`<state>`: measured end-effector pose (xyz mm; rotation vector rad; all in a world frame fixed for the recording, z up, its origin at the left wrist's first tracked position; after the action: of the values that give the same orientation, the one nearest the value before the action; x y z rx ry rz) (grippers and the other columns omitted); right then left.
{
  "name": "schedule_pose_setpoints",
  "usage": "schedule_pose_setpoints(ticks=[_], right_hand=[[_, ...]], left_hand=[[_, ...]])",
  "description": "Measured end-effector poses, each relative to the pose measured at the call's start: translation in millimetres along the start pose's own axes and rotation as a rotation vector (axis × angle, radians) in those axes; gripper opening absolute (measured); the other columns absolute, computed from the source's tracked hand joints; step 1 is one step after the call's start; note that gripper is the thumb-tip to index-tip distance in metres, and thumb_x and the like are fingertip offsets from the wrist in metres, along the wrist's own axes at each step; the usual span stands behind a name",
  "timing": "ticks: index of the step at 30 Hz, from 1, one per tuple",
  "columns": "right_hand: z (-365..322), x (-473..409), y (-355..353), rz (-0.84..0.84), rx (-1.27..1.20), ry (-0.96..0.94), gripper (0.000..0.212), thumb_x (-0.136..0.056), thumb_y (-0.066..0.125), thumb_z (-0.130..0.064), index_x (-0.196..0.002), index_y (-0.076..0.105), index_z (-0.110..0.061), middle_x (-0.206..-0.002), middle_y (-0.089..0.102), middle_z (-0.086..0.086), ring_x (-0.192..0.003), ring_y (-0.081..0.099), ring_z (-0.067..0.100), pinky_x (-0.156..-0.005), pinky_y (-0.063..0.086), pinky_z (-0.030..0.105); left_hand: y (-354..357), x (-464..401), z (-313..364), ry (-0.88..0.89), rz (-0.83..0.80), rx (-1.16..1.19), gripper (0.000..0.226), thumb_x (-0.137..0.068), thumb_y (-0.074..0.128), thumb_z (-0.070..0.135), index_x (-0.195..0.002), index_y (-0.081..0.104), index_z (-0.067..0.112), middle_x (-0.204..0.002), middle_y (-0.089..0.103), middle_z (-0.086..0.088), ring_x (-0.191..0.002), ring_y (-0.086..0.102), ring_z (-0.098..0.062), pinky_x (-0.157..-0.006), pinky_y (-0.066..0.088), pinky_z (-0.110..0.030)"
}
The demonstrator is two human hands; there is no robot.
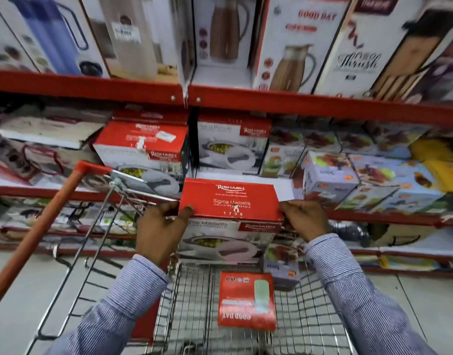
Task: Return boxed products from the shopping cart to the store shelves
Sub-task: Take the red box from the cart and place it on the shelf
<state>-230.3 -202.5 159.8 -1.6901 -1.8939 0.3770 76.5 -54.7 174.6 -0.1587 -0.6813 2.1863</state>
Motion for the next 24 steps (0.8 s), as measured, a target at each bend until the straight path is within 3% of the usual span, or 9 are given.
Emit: schedule_pose_setpoints(ticks=[3, 6, 10, 12, 14, 16, 19, 24], right_hand=[[-34.5, 0.0, -19.3, 0.01, 0.026, -0.093, 0.021, -0.084, 0.062, -0.029, -0.077, 0.079, -0.02, -0.073, 0.076, 0.0, -0.071, 0.071, 0.018, -0.071, 0.056, 0.03], [-60.7, -4.7, -39.4, 0.057, -0.006, -0.138, 0.017, -0.083, 0.064, -0.026, -0.079, 0.079, -0.019, -0.07, 0.076, 0.0, -0.066, 0.071, 0.018, -0.068, 0.059, 0.031], [-88.1, -13.6, -57.6, 0.099, -0.062, -0.223, 0.017, -0.085, 0.063, -0.012, -0.09, 0.078, -0.01, -0.067, 0.072, -0.002, -0.058, 0.069, 0.013, -0.047, 0.053, 0.014], [-91.2, -19.8, -61.2, 0.118, -0.099, -0.226, 0.018, -0.086, 0.062, -0.009, -0.095, 0.077, -0.006, -0.071, 0.072, 0.002, -0.059, 0.067, 0.013, -0.046, 0.05, 0.012], [-90.9, -26.7, -58.3, 0.125, -0.1, -0.226, 0.02, -0.087, 0.061, -0.01, -0.101, 0.075, -0.006, -0.082, 0.075, 0.007, -0.065, 0.068, 0.017, -0.055, 0.054, 0.016], [-87.2, -38.1, -51.3, 0.12, -0.054, -0.225, 0.024, -0.088, 0.061, -0.015, -0.107, 0.074, -0.01, -0.095, 0.076, 0.008, -0.078, 0.07, 0.021, -0.075, 0.056, 0.026], [-76.8, -56.3, -36.9, 0.089, -0.06, -0.207, 0.028, -0.089, 0.06, -0.018, -0.115, 0.07, -0.014, -0.103, 0.075, 0.006, -0.088, 0.069, 0.019, -0.086, 0.053, 0.031], [-72.7, -76.2, -17.2, 0.095, 0.009, -0.235, 0.03, -0.091, 0.057, -0.019, -0.119, 0.068, -0.021, -0.107, 0.075, 0.006, -0.079, 0.064, 0.014, -0.079, 0.049, 0.025]], left_hand=[[-20.3, 2.6, 35.9, 0.098, 0.07, -0.009, 0.03, -0.087, 0.072, 0.033, -0.108, 0.078, 0.011, -0.091, 0.08, -0.008, -0.081, 0.072, -0.023, -0.079, 0.052, -0.029], [-32.1, -0.9, 66.6, 0.165, 0.083, -0.009, 0.044, -0.08, 0.066, 0.046, -0.108, 0.079, 0.014, -0.084, 0.08, -0.01, -0.073, 0.072, -0.023, -0.072, 0.055, -0.032], [-36.0, -9.7, 93.2, 0.194, 0.057, 0.058, 0.052, -0.073, 0.057, 0.047, -0.111, 0.077, 0.019, -0.082, 0.081, -0.012, -0.074, 0.074, -0.027, -0.077, 0.061, -0.042], [-28.8, -16.6, 96.0, 0.178, 0.023, 0.089, 0.052, -0.072, 0.056, 0.045, -0.114, 0.075, 0.02, -0.085, 0.08, -0.013, -0.078, 0.074, -0.03, -0.08, 0.061, -0.041], [-18.5, -23.3, 97.6, 0.16, -0.021, 0.092, 0.048, -0.074, 0.058, 0.041, -0.115, 0.074, 0.021, -0.084, 0.08, -0.009, -0.077, 0.073, -0.028, -0.078, 0.06, -0.038], [-8.1, -30.7, 96.6, 0.152, -0.058, 0.125, 0.035, -0.083, 0.062, 0.027, -0.116, 0.072, 0.022, -0.082, 0.079, -0.009, -0.068, 0.069, -0.027, -0.071, 0.059, -0.038], [6.5, -44.3, 87.1, 0.145, -0.09, 0.112, 0.038, -0.084, 0.06, 0.015, -0.12, 0.07, 0.022, -0.08, 0.079, -0.011, -0.061, 0.064, -0.027, -0.064, 0.058, -0.041], [30.8, -64.3, 64.5, 0.092, -0.141, 0.095, 0.047, -0.083, 0.061, 0.009, -0.129, 0.062, 0.016, -0.082, 0.075, -0.008, -0.067, 0.065, -0.022, -0.053, 0.05, -0.024]])
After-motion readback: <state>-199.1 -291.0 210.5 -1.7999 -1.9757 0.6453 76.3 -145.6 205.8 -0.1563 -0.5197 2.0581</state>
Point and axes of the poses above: each hand's wrist, its own x-axis away from the middle knuckle, its own y-axis out of the palm, z = x × y, the point moved 10 cm from there along -x, towards the middle knuckle
